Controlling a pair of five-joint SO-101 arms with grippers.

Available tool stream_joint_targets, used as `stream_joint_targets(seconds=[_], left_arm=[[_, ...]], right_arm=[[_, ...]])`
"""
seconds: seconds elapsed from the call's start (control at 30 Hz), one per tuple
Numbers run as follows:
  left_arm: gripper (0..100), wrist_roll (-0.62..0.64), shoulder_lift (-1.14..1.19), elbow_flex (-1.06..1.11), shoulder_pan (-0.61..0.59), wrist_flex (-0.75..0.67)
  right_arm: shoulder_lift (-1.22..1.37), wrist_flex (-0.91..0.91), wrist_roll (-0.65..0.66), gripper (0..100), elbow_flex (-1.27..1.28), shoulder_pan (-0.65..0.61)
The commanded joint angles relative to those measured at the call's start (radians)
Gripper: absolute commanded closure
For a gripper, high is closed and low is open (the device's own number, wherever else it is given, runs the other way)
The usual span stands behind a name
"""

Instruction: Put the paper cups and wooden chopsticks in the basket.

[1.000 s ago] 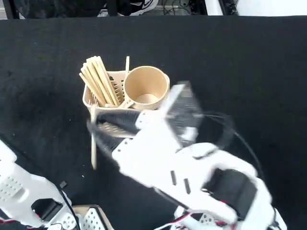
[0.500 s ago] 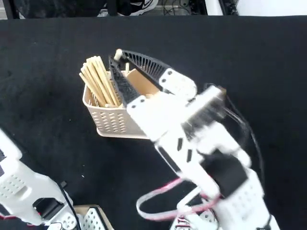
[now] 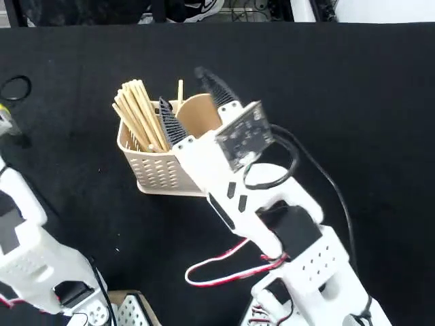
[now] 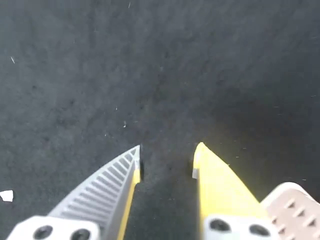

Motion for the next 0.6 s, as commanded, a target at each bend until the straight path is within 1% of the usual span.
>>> stream_joint_targets(seconds=[0.0,0.07,0.1,0.17,0.23,0.3,0.33,0.4,0.57], left_arm=[[82,0.002,-0.207,0.097,0.051,0.008],[82,0.000,-0.299,0.216,0.073,-0.032],[82,0.002,-0.353,0.286,0.082,-0.071],[82,0.000,-0.477,0.446,0.105,-0.158],[82,-0.002,-0.612,0.618,0.130,-0.253],[82,-0.002,-0.749,0.780,0.153,-0.359],[82,-0.003,-0.810,0.854,0.165,-0.407],[82,0.000,-0.927,0.987,0.191,-0.479],[80,-0.002,-1.195,1.291,0.255,-0.631]], right_arm=[[-0.013,0.092,-0.072,67.7,-0.176,-0.009],[-0.015,0.143,-0.086,68.3,-0.237,-0.008],[-0.019,0.170,-0.086,70.4,-0.263,-0.006],[-0.048,0.219,-0.083,78.6,-0.286,0.015],[-0.091,0.241,-0.071,89.4,-0.283,0.049],[-0.127,0.258,-0.046,97.9,-0.268,0.089],[-0.147,0.272,-0.038,98.7,-0.252,0.118],[-0.182,0.327,-0.043,96.0,-0.219,0.190],[-0.303,0.532,-0.043,97.5,-0.104,0.439]])
